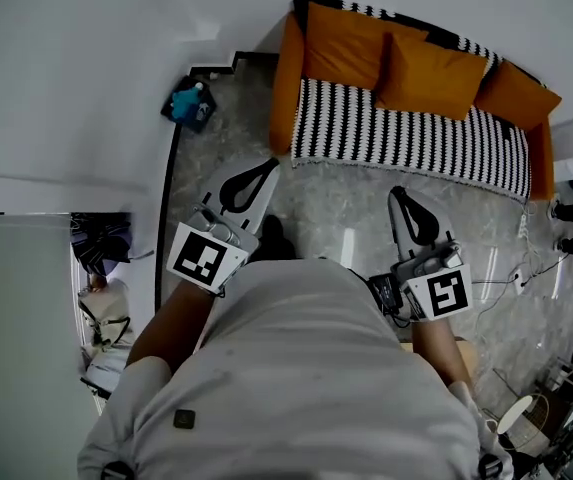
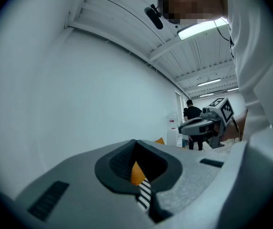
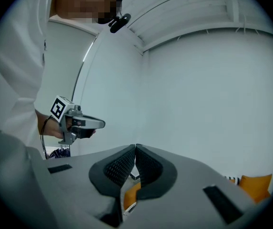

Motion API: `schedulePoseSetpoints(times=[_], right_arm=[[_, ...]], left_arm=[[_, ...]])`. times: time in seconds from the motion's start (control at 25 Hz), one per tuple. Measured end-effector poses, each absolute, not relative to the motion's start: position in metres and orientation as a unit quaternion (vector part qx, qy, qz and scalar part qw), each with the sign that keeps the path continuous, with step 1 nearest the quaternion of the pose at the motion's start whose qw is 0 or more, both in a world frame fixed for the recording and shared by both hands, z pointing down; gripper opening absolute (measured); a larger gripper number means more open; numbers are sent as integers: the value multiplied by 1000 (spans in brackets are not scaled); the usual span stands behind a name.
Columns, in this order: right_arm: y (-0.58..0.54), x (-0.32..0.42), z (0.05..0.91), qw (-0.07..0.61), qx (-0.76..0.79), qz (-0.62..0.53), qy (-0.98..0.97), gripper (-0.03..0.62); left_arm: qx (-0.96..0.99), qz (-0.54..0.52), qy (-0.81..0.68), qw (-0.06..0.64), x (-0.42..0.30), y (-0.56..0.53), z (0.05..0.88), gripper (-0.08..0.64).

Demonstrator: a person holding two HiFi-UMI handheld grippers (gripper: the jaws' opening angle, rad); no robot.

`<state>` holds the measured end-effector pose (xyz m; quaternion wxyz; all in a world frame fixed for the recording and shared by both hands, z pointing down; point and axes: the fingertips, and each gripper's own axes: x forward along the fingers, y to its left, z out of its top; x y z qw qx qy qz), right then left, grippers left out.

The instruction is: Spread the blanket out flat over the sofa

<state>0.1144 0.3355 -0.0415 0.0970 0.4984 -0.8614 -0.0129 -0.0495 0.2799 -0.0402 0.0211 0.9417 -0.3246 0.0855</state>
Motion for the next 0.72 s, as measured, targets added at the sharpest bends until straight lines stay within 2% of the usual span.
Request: schedulePoseSetpoints(times=[0.16,0.44,0.72], right_arm=[[368,128,-37,89,489,-13,-868,29],[417,150,-42,65,475,-13,-877,28],[451,161,-27,112,461,-4,-880,28]], left_arm=[[942,58,-331,-8,-32,307,-51,6],[932,86,-352,-4,-15,363,-50,6],[931,62,-358,-17,-9,396,-57,6]])
